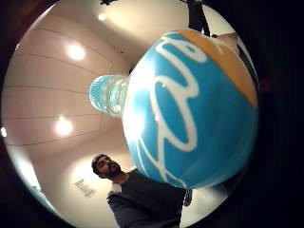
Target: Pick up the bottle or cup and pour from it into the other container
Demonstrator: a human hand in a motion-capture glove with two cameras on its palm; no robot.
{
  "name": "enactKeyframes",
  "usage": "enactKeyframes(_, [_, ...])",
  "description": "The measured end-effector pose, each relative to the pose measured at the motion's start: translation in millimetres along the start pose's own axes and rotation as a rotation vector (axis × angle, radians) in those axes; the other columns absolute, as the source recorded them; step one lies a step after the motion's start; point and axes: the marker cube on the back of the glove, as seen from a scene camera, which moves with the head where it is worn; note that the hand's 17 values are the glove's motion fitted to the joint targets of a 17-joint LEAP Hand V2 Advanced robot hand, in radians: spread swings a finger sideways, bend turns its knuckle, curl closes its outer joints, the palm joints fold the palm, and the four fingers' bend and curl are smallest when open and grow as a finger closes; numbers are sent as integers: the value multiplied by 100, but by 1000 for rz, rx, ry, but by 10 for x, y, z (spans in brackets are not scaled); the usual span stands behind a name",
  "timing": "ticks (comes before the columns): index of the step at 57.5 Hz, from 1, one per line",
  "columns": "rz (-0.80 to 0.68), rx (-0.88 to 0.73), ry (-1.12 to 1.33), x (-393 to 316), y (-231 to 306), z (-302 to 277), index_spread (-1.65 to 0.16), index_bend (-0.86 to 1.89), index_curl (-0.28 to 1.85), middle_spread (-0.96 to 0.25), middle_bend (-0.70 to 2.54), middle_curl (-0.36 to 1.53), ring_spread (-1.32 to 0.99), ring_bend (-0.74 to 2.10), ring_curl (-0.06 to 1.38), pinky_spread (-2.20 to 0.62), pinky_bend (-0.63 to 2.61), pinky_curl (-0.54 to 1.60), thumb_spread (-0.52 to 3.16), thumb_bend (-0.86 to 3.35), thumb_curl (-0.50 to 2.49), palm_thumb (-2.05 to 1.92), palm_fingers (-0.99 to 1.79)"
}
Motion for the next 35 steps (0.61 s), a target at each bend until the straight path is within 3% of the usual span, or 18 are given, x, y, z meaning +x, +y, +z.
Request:
enactKeyframes(4, [-121, 36, 46, -223, -47, -28, -33, 12, 27, -28, 44, 42, -20, 63, 40, -10, 37, 38, 63, -4, 47, 94, 122])
enactKeyframes(11, [7, -26, 215, -751, -133, -78, -33, 12, 28, -28, 44, 42, -20, 63, 40, -10, 37, 38, 63, -3, 48, 94, 122])
enactKeyframes(15, [-51, -54, 344, -901, -137, -69, -33, 12, 28, -28, 44, 42, -20, 63, 40, -11, 37, 38, 63, -4, 48, 93, 122])
enactKeyframes(20, [-54, 33, 504, -1052, -374, 38, -32, 12, 28, -28, 44, 43, -20, 63, 40, -11, 37, 38, 63, -4, 49, 93, 122])
enactKeyframes(27, [145, -9, 721, -1213, -410, 192, -32, 12, 28, -28, 44, 43, -20, 63, 40, -11, 38, 38, 64, -3, 49, 93, 121])
enactKeyframes(32, [-34, 35, 864, -1210, -605, 319, -32, 11, 28, -28, 43, 43, -21, 63, 40, -11, 38, 38, 64, -4, 49, 93, 121])
enactKeyframes(35, [81, -44, 933, -1285, -563, 381, -32, 11, 28, -28, 43, 43, -21, 63, 40, -11, 39, 38, 64, -4, 50, 93, 120])
